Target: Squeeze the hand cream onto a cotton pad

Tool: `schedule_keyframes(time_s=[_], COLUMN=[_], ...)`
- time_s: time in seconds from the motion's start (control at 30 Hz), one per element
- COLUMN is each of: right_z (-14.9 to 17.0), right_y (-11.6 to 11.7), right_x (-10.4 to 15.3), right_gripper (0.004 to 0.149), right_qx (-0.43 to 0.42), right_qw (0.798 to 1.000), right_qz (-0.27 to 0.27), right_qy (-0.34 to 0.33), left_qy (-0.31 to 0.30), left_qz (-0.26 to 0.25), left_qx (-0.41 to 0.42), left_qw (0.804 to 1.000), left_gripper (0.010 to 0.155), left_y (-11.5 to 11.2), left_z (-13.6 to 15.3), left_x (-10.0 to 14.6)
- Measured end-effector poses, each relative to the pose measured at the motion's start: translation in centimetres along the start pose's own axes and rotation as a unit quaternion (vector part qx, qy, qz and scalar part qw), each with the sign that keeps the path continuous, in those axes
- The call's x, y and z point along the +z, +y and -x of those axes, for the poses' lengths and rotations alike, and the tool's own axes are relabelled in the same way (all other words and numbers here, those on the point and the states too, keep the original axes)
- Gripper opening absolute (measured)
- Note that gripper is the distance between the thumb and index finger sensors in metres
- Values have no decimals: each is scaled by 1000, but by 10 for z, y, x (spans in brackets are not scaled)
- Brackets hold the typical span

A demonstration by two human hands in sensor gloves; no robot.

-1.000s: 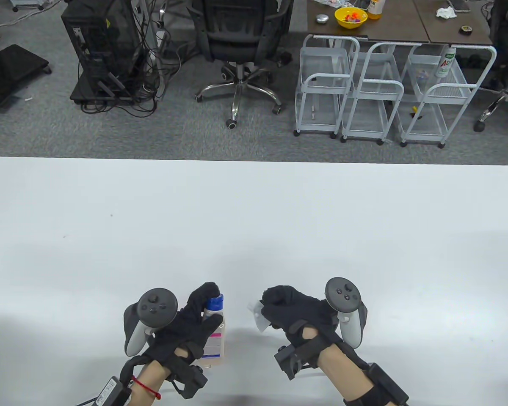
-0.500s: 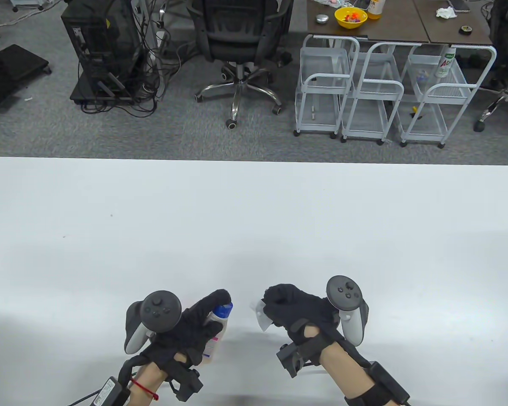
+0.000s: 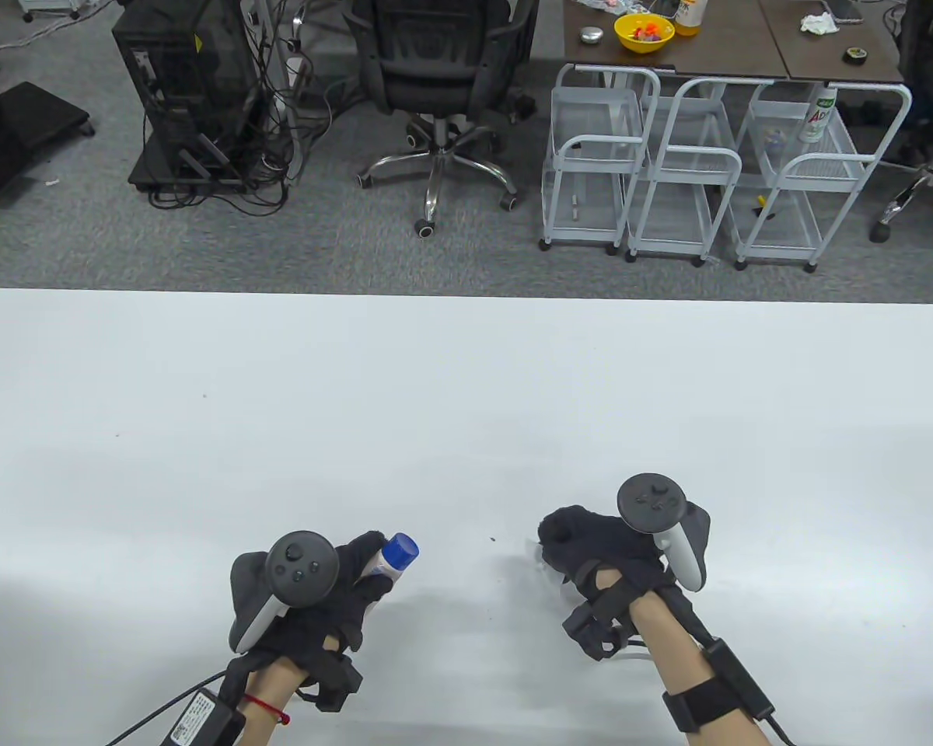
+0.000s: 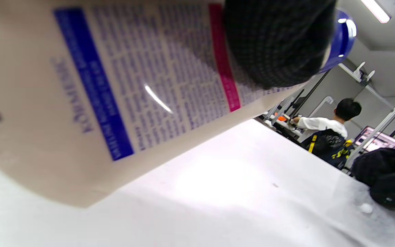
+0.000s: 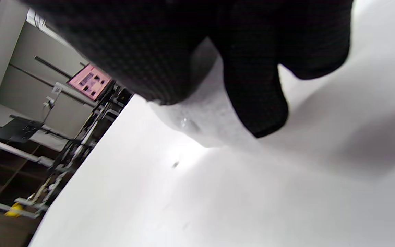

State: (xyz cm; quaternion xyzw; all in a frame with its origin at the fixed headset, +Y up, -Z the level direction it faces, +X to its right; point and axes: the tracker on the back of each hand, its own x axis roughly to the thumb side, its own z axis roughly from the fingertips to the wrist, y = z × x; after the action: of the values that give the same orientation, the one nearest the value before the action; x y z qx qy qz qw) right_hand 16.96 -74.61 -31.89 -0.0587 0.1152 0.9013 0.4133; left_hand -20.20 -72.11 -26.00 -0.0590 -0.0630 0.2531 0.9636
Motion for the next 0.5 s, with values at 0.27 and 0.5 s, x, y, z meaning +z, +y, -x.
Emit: schedule_keyframes(time_s=[0.27,0.5], right_z=[11,21], right_y=[-11,-18], right_x=[-5,-10], right_gripper=[37,36], right_qx=[81,88], right_qw=[992,986], right_qz=[82,131], right_qy=[39,52], left_qy=[7,5], left_qz=[-7,0], left_qx=[-34,-45], left_qw=[999,999], left_gripper=[58,59], left_y=[-3,-7], left_z=[-2,-3], left_x=[0,-1])
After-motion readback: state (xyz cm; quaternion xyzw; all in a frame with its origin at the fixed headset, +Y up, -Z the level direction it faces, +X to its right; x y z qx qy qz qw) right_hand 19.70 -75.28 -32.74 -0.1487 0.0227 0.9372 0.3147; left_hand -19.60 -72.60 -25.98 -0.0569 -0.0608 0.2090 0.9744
